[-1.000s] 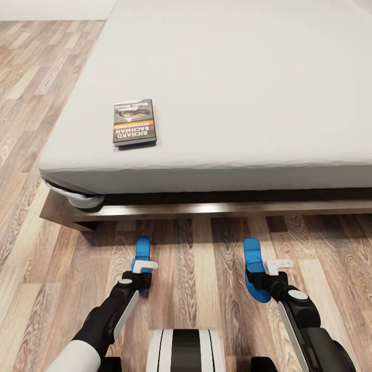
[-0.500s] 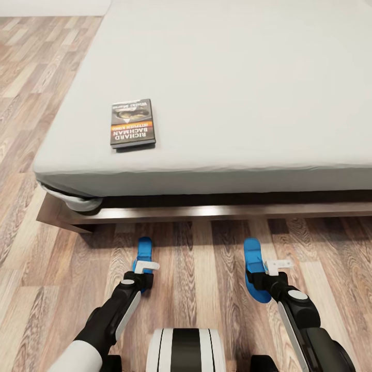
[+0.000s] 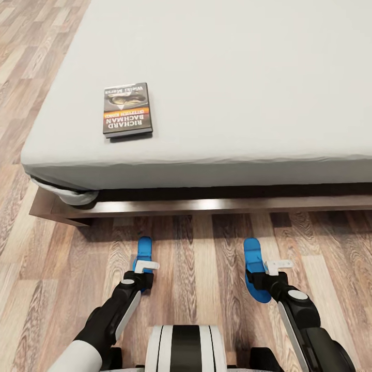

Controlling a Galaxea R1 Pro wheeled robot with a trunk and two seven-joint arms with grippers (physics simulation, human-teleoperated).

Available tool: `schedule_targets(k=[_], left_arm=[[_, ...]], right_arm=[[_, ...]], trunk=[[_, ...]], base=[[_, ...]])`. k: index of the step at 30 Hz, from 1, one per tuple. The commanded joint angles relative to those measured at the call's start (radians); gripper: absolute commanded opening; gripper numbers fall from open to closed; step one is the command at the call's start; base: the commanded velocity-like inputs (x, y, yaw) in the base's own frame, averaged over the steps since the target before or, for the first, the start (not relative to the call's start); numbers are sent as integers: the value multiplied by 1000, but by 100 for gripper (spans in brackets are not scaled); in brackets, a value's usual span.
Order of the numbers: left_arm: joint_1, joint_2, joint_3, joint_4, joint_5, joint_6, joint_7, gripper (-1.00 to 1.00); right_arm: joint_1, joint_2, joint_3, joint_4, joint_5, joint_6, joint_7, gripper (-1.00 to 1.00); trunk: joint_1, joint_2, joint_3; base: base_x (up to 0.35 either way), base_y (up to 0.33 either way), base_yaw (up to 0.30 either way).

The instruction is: In the bedroom, move the book from the bed onto either nightstand, and place the two sandals side by side next to the bed.

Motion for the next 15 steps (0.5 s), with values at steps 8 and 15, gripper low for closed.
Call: schedule_targets(k=[8, 15], left_arm=[[0, 1, -3, -3, 10, 3, 9, -100], [0, 0, -3, -1, 11, -9, 8, -100]], right_arm=[[0, 0, 0, -2, 3, 5, 0, -100], [0, 0, -1, -3, 3, 5, 3, -100]], trunk=[[0, 0, -1], [0, 0, -1]], base=[[0, 0, 0], [123, 0, 0]])
